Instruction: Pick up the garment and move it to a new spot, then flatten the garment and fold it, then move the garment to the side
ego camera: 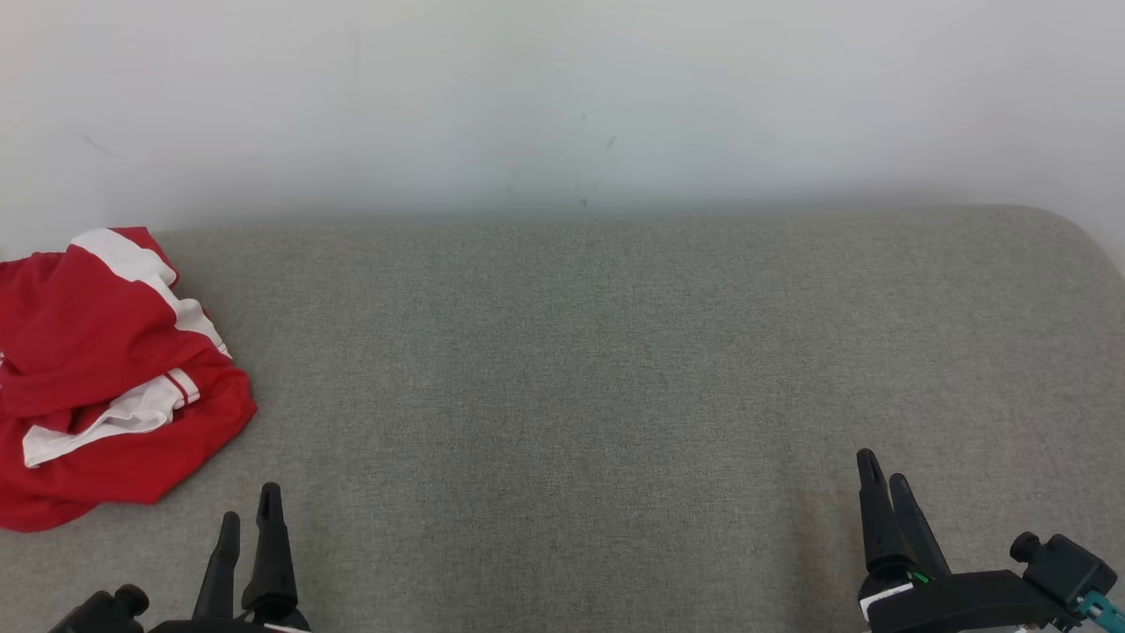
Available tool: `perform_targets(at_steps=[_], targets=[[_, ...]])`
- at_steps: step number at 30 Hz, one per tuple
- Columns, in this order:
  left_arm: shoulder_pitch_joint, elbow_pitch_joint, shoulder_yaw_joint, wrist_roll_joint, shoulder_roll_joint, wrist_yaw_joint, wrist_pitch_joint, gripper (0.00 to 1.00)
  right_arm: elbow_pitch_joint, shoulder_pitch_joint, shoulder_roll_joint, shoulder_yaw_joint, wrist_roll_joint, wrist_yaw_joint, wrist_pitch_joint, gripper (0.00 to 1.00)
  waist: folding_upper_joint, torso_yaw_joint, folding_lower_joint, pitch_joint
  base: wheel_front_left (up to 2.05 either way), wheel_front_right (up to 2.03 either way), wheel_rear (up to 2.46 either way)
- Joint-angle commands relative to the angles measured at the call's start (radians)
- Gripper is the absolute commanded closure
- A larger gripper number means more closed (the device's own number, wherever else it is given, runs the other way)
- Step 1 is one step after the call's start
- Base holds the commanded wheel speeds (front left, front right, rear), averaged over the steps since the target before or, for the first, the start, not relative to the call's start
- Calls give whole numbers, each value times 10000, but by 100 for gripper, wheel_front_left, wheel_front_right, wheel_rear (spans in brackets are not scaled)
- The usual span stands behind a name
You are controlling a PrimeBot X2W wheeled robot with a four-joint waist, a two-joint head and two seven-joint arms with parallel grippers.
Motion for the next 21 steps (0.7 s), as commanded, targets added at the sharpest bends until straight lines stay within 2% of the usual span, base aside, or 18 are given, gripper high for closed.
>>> perform_targets(at_steps=[1,21], targets=[[-5,-166,-21,389,53,33,-117,0,-149,-34,-42,66,-368,18,-101,0,0,0,0,-4,0,0,0],[267,-368,-143,2797,177,-18,-699,0,-232,104,-49,382,-2703,22,-682,0,0,-10,0,-43,0,0,0]])
